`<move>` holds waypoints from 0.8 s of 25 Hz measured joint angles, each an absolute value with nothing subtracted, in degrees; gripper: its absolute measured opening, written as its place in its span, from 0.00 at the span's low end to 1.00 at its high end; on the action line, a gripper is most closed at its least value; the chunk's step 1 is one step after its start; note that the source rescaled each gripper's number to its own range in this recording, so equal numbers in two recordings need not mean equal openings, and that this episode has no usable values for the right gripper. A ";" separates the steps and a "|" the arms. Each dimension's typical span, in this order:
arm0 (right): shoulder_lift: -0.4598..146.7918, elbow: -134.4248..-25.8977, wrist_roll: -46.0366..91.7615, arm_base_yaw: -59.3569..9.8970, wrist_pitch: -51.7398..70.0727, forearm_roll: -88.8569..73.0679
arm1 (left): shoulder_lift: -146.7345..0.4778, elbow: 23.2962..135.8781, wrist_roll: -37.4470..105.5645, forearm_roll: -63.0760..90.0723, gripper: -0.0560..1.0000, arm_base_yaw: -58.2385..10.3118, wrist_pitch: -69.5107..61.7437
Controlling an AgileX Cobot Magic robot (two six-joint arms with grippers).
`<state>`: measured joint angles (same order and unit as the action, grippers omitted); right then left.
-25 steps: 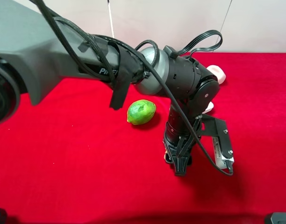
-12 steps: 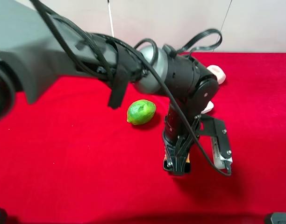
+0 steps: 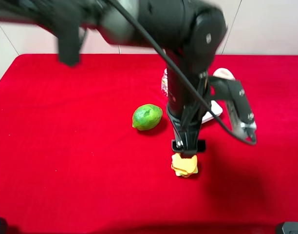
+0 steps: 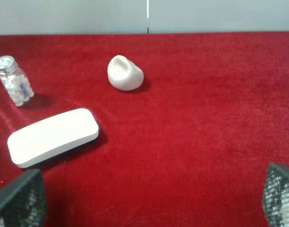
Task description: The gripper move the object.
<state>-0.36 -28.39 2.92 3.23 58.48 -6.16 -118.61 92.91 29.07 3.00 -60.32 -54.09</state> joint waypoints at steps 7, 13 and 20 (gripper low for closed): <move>-0.36 -28.39 2.92 3.23 58.42 -6.21 | -110.50 92.91 24.74 3.17 0.92 -59.73 -59.98; -0.36 -28.39 2.92 3.23 58.42 -6.21 | -103.06 92.87 19.86 2.78 0.92 -59.66 -65.68; -0.36 -28.39 2.92 3.23 58.42 -6.21 | -94.88 92.87 12.16 -2.77 0.92 -59.37 -66.80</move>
<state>-0.36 -28.39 2.92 3.23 58.42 -6.21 -94.88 92.87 12.16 -2.77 -59.37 -66.80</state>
